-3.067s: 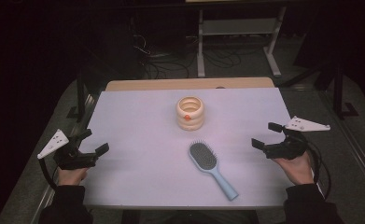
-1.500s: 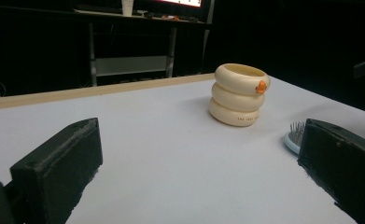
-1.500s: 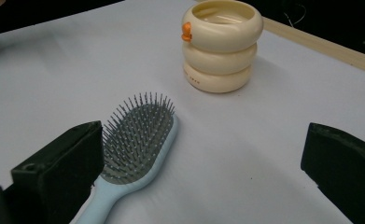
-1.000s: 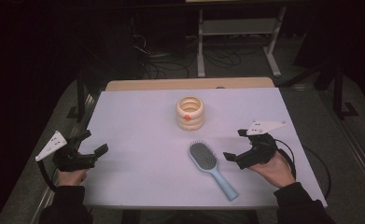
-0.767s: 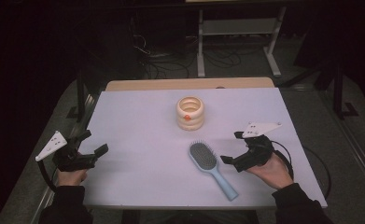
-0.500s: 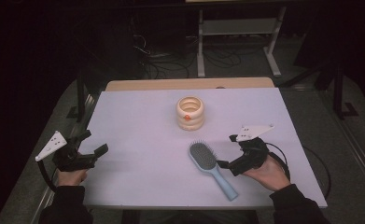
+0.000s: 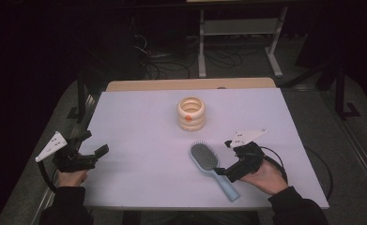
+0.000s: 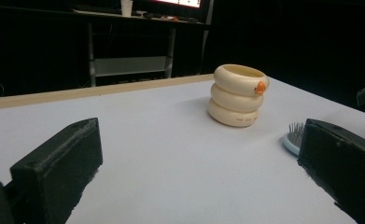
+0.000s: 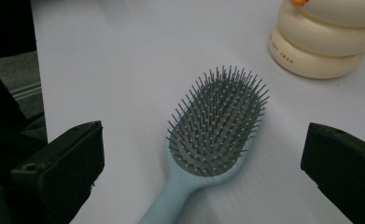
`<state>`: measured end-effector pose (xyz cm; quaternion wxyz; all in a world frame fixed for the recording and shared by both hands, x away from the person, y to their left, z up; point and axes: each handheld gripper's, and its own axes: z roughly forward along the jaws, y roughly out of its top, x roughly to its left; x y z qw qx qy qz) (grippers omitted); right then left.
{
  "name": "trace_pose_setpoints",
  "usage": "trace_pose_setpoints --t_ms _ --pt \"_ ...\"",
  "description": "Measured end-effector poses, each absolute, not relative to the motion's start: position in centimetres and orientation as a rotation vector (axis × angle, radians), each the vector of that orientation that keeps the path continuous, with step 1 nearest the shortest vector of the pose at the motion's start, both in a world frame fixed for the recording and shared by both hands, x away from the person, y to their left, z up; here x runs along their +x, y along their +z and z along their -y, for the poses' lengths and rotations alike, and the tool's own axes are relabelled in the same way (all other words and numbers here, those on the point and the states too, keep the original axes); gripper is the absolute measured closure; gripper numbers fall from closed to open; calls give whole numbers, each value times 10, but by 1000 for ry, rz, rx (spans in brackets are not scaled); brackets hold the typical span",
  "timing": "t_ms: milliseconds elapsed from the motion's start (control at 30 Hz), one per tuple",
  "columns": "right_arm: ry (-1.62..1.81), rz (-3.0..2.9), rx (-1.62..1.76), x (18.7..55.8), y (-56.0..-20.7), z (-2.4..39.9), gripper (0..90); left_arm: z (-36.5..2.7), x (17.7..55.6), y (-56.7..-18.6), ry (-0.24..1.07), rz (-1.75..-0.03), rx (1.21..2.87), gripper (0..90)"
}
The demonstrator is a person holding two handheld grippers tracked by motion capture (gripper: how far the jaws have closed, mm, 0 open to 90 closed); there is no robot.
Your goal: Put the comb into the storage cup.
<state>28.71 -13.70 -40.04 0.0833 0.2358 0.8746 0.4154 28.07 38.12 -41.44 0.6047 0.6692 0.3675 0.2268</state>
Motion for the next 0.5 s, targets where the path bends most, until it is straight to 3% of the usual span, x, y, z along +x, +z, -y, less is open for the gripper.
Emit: trace_pose_setpoints --t_ms 500 --pt "1160 -2717 637 279 -412 120 0 -381 281 -414 523 -848 1551 0"
